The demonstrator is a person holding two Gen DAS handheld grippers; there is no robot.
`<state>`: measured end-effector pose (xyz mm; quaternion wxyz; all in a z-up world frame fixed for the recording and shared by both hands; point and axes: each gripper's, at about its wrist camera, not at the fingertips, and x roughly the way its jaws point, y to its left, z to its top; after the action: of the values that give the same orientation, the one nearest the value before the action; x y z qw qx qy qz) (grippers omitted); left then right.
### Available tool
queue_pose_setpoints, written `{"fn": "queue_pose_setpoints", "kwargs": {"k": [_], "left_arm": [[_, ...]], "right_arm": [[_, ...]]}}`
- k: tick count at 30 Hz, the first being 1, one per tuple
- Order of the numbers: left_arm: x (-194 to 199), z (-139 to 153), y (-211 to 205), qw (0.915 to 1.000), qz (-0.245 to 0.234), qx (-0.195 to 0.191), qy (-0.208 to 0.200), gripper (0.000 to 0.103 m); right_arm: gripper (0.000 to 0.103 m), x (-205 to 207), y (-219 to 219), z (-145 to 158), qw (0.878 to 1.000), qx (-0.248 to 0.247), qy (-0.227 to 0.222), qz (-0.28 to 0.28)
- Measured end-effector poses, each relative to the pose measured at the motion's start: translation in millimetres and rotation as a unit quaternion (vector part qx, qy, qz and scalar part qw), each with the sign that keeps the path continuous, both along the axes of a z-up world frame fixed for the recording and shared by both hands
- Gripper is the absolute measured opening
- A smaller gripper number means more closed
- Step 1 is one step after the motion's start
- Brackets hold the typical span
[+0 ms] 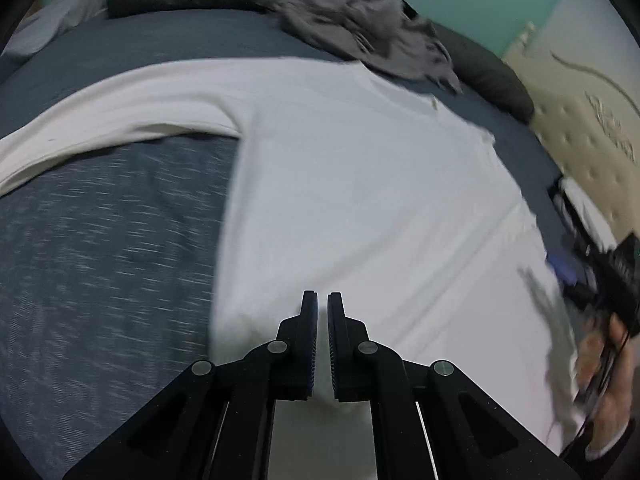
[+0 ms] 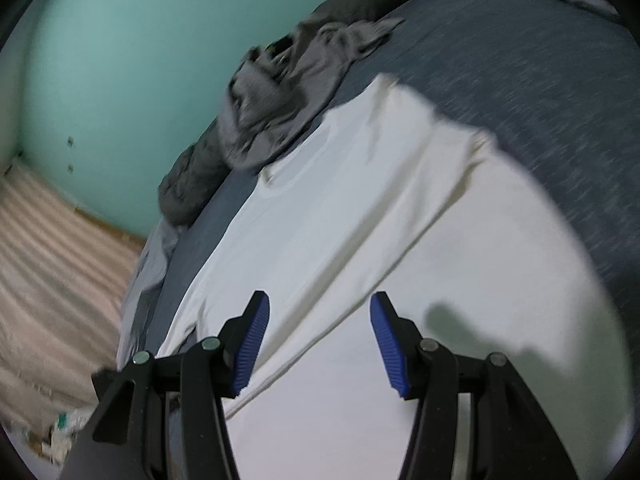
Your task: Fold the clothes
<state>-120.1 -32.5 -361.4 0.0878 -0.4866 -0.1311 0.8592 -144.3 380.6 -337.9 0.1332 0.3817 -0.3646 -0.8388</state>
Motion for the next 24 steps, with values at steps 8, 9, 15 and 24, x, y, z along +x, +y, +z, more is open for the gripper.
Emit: {"fn": "queue_pose_setpoints", "kwargs": {"k": [8, 9, 15, 24], "left_arm": [[-4, -18, 13, 0.9996, -0.015, -0.007, -0.024, 0.006], [-3, -18, 12, 0.9996, -0.016, -0.008, -0.024, 0.006], [-2, -19, 8, 0.9994, -0.016, -0.005, -0.029, 0.006], [-7, -18, 14, 0.9994, -0.016, -0.004, -0.031, 0.006]], "right_arm": [[0.053, -27, 62, -10, 0.997, 0.002, -0.046, -0.062], [0.053, -35, 66, -13, 0.997, 0.001, -0.056, -0.059], [0.053, -74, 75, -31, 0.994, 0.001, -0.106, -0.038], [0.003, -96, 79, -42, 0.993, -0.023, -0.106, -0.041]]}}
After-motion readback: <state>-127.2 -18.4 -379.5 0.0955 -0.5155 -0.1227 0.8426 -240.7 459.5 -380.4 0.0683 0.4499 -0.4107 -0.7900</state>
